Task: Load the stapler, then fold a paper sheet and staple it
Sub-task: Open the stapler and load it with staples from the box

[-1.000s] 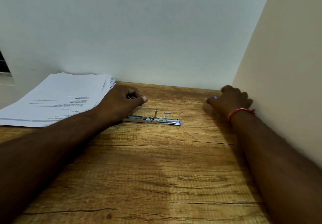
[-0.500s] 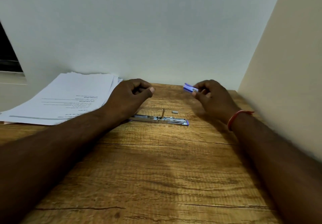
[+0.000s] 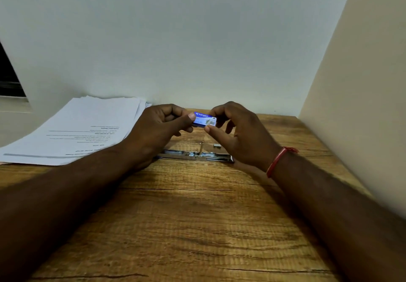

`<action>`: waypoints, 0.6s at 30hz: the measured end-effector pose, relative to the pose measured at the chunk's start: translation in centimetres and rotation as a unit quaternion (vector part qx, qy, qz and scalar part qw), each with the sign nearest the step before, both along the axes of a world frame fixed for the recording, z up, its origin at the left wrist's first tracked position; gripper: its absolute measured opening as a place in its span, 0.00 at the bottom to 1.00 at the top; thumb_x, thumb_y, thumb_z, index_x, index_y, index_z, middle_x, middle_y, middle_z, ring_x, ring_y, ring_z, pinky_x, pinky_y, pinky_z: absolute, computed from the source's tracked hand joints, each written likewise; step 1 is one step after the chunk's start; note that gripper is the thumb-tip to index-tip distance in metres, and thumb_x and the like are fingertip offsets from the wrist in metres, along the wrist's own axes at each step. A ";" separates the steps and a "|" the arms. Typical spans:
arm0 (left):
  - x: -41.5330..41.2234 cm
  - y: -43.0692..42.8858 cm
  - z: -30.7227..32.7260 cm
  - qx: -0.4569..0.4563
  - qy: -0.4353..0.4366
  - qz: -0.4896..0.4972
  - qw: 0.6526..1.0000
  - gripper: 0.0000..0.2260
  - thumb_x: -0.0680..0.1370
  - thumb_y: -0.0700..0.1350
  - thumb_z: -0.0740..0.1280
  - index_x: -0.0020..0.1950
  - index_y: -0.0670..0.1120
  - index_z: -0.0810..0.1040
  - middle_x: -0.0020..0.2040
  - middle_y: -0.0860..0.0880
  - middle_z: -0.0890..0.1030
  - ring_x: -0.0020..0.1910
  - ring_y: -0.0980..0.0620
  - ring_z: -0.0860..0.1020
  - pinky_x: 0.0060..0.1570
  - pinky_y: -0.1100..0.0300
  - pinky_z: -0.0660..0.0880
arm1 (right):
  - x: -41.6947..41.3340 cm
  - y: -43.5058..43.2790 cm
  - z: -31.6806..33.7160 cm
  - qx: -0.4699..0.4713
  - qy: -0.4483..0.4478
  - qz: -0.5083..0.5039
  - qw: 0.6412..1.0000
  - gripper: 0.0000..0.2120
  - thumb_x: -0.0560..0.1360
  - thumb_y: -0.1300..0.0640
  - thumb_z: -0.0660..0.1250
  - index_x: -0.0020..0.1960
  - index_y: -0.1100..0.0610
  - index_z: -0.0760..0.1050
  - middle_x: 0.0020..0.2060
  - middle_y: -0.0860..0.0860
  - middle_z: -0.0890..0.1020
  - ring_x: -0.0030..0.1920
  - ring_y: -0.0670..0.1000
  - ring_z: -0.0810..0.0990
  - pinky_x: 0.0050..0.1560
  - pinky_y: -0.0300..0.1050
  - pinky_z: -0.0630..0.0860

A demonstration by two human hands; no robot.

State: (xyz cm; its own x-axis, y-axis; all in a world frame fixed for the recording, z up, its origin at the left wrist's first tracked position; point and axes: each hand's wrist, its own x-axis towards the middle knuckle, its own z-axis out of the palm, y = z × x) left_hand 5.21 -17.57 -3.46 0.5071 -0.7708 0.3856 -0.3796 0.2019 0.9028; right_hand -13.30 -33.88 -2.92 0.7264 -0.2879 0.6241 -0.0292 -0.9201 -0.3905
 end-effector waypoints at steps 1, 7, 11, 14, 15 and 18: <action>-0.1 0.0 0.1 0.003 0.012 0.003 1.000 0.07 0.84 0.48 0.75 0.54 0.45 0.88 0.47 0.43 0.91 0.50 0.49 0.88 0.54 0.50 0.80 | 0.0 0.0 0.0 -0.007 -0.002 0.002 1.000 0.12 0.82 0.51 0.75 0.63 0.53 0.80 0.53 0.46 0.81 0.51 0.46 0.81 0.46 0.49 0.82; -0.3 0.1 0.4 0.023 0.016 0.020 0.999 0.07 0.83 0.49 0.76 0.50 0.46 0.89 0.45 0.45 0.91 0.45 0.57 0.87 0.51 0.59 0.76 | 0.0 0.1 0.2 -0.032 0.005 0.005 0.999 0.14 0.83 0.49 0.74 0.65 0.54 0.80 0.53 0.46 0.80 0.50 0.46 0.80 0.47 0.44 0.81; -0.7 0.2 0.5 0.027 0.016 0.016 0.999 0.08 0.83 0.48 0.76 0.49 0.45 0.89 0.44 0.44 0.91 0.45 0.57 0.87 0.51 0.59 0.76 | 0.2 0.3 0.0 -0.041 0.010 0.006 0.999 0.15 0.83 0.49 0.74 0.66 0.55 0.80 0.53 0.46 0.80 0.48 0.44 0.79 0.47 0.41 0.81; -0.7 0.1 0.5 0.027 0.022 0.015 0.999 0.09 0.83 0.49 0.76 0.50 0.44 0.89 0.44 0.44 0.90 0.44 0.58 0.86 0.51 0.60 0.75 | 0.3 0.4 0.0 -0.047 0.003 0.004 0.999 0.16 0.83 0.49 0.74 0.66 0.55 0.80 0.52 0.45 0.79 0.47 0.41 0.78 0.47 0.36 0.77; -0.7 0.2 0.5 0.027 0.024 0.014 0.999 0.09 0.83 0.49 0.76 0.50 0.44 0.90 0.44 0.43 0.90 0.44 0.58 0.86 0.52 0.59 0.75 | 0.3 0.4 0.0 -0.051 0.002 0.003 0.999 0.16 0.83 0.49 0.74 0.66 0.56 0.80 0.52 0.44 0.79 0.47 0.40 0.77 0.47 0.34 0.76; -0.6 0.2 0.6 0.027 0.030 0.009 0.999 0.10 0.83 0.50 0.76 0.51 0.44 0.90 0.44 0.43 0.90 0.45 0.57 0.85 0.53 0.57 0.76 | 0.4 0.4 0.1 -0.055 -0.005 -0.001 0.998 0.17 0.82 0.50 0.75 0.66 0.57 0.82 0.51 0.43 0.79 0.47 0.37 0.77 0.49 0.29 0.72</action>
State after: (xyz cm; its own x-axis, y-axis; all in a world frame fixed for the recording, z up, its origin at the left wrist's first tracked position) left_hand 4.62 -17.41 -2.87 0.5418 -0.7802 0.3126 -0.3277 0.1464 0.9334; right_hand -12.90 -33.52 -2.83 0.7190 -0.2190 0.6596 -0.0280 -0.9574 -0.2872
